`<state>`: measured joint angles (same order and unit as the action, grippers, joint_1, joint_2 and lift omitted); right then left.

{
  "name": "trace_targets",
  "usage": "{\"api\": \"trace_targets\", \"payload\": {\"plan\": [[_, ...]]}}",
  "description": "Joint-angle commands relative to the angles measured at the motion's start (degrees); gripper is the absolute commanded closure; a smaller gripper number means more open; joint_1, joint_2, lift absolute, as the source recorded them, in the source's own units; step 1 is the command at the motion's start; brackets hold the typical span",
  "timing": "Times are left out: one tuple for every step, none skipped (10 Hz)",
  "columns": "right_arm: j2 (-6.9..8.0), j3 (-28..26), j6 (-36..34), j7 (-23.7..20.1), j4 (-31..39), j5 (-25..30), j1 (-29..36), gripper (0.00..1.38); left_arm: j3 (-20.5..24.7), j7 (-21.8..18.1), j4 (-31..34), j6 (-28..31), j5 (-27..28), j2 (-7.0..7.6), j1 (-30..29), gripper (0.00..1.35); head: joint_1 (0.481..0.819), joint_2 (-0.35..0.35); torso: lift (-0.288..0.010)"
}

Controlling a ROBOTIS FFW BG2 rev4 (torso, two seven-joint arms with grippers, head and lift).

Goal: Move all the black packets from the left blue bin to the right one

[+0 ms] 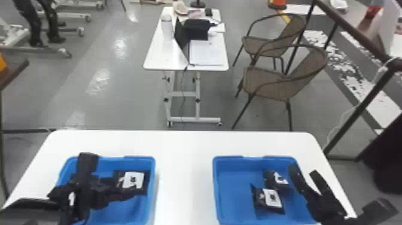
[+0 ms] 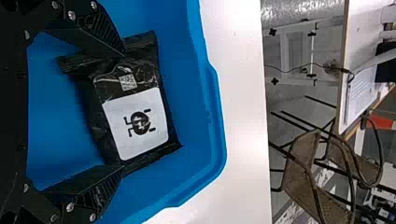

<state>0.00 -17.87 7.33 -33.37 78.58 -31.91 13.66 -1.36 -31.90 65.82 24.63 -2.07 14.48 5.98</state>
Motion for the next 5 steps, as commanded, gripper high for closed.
{"api": "trace_targets", "payload": {"plan": [[0.05, -0.1, 0.0, -0.2, -0.1, 0.0, -0.3, 0.14, -1.9, 0.2, -3.1, -0.6, 1.0, 0.38, 2.5, 0.17, 0.695, -0.065, 0.000], [0.05, -0.1, -0.1, -0.3, -0.3, -0.1, -0.2, 0.14, -1.3, 0.2, -3.9, -0.5, 2.3, -0.24, 2.9, 0.18, 0.695, -0.067, 0.000], [0.05, -0.1, -0.1, -0.4, -0.4, -0.3, 0.0, 0.14, -0.6, 0.3, -3.9, 0.3, 4.8, -0.85, 3.2, 0.18, 0.695, -0.065, 0.000], [0.05, -0.1, -0.1, -0.4, -0.4, -0.5, 0.1, 0.14, -0.3, 0.3, -5.1, 1.6, 6.6, -1.21, 3.9, 0.18, 0.695, -0.063, 0.000], [0.05, -0.1, -0.1, -0.4, -0.4, -0.7, 0.0, 0.14, -0.9, 0.2, -6.8, 1.6, 8.0, -1.03, 4.8, 0.18, 0.695, -0.059, 0.000]]}}
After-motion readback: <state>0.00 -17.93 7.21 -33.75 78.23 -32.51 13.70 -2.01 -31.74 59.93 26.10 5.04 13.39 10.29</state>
